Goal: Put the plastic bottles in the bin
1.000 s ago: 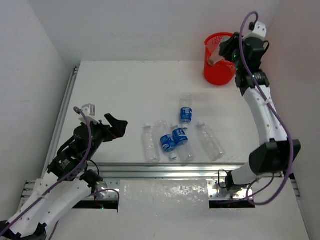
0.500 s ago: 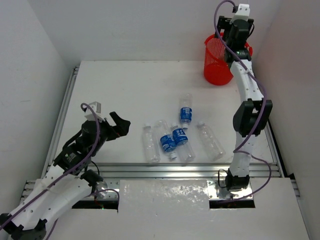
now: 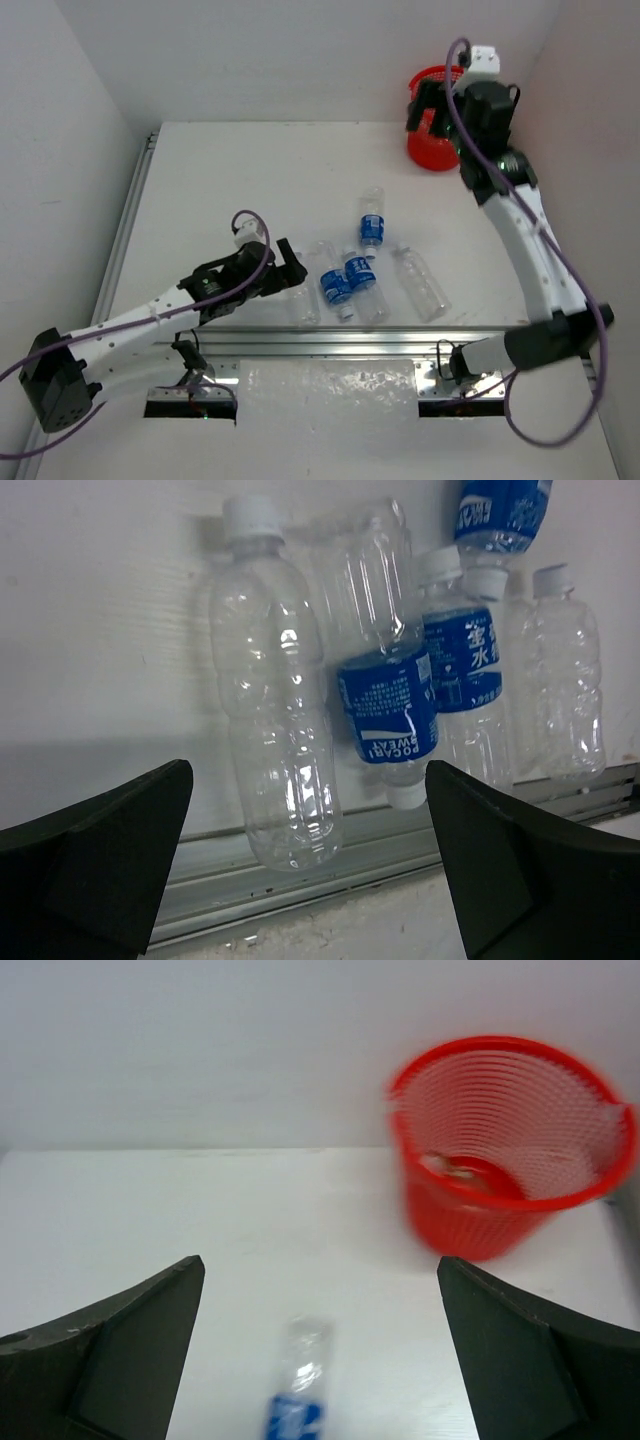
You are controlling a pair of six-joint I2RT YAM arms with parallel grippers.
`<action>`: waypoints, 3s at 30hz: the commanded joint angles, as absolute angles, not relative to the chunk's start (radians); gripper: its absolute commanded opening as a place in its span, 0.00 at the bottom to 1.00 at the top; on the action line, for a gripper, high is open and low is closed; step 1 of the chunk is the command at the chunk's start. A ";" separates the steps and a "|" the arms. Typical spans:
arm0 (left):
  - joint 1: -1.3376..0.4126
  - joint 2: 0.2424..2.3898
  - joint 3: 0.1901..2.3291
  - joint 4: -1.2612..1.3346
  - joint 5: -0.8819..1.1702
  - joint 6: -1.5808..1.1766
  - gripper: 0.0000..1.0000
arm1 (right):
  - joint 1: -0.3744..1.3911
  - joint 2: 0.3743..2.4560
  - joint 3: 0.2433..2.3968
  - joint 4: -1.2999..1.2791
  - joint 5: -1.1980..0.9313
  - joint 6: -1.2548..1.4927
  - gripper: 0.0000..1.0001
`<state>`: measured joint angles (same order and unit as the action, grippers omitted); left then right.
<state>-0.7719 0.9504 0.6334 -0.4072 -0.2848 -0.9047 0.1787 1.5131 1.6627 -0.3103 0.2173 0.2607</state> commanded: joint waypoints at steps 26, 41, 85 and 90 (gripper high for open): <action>-0.954 1.399 0.609 -0.333 -0.472 -1.120 0.64 | 0.380 1.063 0.954 -0.281 -0.305 0.471 0.99; -0.951 0.503 0.393 0.175 -0.281 -0.592 0.00 | 0.554 1.190 0.847 0.402 -0.823 0.825 0.99; -0.945 0.633 0.828 -0.776 -0.729 -0.709 1.00 | -0.064 2.186 2.341 -0.197 0.117 0.302 0.04; -0.945 0.705 0.835 -0.761 -0.732 -0.755 1.00 | -0.064 2.217 2.421 -0.183 0.071 0.313 0.99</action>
<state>-0.9493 0.6769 0.8223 -0.8043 -0.7319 -0.7376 -0.0753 2.2658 2.3402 -0.2523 0.0685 0.3363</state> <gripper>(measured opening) 0.995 0.935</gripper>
